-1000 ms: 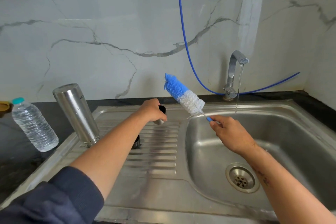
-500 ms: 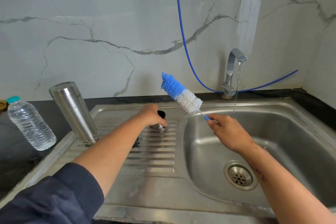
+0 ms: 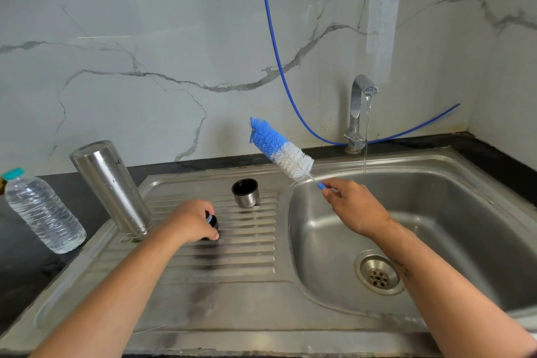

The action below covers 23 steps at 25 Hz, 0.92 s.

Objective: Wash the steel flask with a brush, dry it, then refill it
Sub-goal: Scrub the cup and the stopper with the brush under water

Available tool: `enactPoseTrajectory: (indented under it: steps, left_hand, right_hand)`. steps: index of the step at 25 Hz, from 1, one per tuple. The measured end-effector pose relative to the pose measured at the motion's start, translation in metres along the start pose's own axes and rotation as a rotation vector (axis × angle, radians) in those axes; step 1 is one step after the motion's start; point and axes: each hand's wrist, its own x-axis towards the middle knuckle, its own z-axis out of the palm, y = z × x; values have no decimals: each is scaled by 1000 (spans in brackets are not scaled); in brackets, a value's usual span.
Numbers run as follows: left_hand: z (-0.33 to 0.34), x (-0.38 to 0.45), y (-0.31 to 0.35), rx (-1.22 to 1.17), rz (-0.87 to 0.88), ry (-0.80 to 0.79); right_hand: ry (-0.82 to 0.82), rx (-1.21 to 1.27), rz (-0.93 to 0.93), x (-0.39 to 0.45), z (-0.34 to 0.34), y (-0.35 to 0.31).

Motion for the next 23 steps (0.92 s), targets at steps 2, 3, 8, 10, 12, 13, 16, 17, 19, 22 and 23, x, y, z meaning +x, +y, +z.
enactPoseTrajectory:
  steps: [2, 3, 8, 10, 12, 13, 16, 17, 19, 22, 23]
  left_hand:
    - [2, -7, 5, -48, 22, 39]
    - [0, -11, 11, -103, 50, 31]
    - [-27, -27, 113, -712, 400, -17]
    - [-35, -18, 172, -848, 502, -43]
    - [-35, -4, 227, -904, 522, -88]
    - [-32, 3, 252, -919, 517, -118]
    - [-17, 27, 301, -960, 456, -220]
    - [-12, 35, 310, -998, 414, -257]
    - [-5, 49, 322, -1112, 304, -348]
    - [0, 59, 325, -1282, 169, -487]
    - [2, 61, 324, -1330, 130, -518]
  right_hand:
    - [-14, -20, 9, 0, 1, 0]
    - [-25, -39, 14, 1, 3, 0]
    - [-130, -159, 21, 0, 11, 5]
    - [-154, -179, 30, 0, 13, 6]
    - [-159, -176, 43, 0, 12, 7]
    - [-158, -179, 46, 1, 11, 9]
    - [-157, -186, 50, 2, 8, 13]
    - [-164, -187, 51, 2, 8, 13]
    - [-183, -195, 46, 2, 8, 15]
    - [-201, -202, 49, 1, 8, 16]
    - [-205, -203, 54, 1, 7, 16]
